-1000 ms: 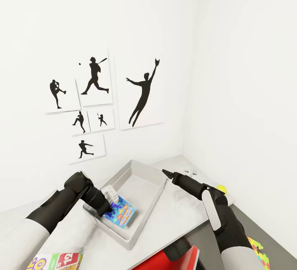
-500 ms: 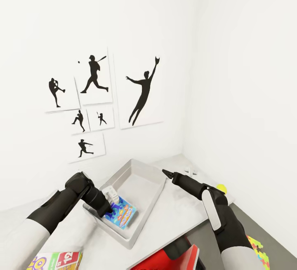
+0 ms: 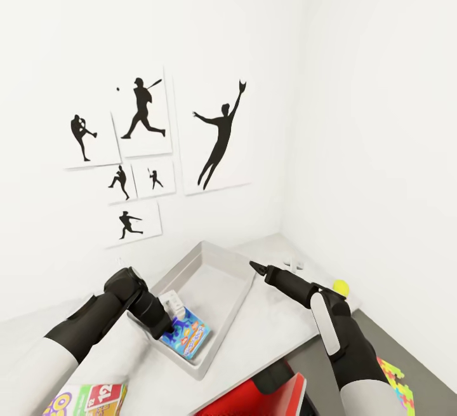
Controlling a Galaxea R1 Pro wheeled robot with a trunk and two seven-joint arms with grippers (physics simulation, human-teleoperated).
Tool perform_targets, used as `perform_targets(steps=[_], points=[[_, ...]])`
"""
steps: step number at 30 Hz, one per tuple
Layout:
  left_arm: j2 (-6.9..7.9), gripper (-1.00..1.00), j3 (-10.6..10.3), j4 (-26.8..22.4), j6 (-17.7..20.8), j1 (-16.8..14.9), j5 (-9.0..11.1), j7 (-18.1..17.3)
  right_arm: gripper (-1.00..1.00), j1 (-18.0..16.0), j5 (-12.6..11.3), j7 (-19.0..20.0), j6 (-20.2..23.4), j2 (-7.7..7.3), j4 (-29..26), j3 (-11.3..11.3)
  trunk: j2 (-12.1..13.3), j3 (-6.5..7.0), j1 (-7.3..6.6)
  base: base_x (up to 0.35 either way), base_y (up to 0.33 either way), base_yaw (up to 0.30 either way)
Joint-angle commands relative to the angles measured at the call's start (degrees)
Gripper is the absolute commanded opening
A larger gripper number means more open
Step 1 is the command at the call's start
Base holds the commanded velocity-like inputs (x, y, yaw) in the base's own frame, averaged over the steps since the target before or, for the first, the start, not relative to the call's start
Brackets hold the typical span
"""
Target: Put all the toys in the child's room - the three board games (two on the bed and one on the table), the two jigsaw puzzles on the table, and the tennis ball on the table - inside the toy box on the table in the child's room.
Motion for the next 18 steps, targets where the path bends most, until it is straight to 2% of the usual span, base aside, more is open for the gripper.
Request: perform_targets(steps=[1,18], points=[[0.03,-1.00,-0.1,-0.1,0.4,0.0,-0.6,-0.5,1.00,0.0,-0.3,0.1,0.5,0.06,0.0,-0.2,-0.1,-0.12,0.02,0.000,0.000,0.000],[0.02,-1.00,0.0,0.0,0.4,-0.1,-0.5,-0.4,1.00,0.0,-0.2,0.0,0.3,0.07,-0.1,-0.2,-0.1,-0.29,0.02,0.000,0.000,0.000]])
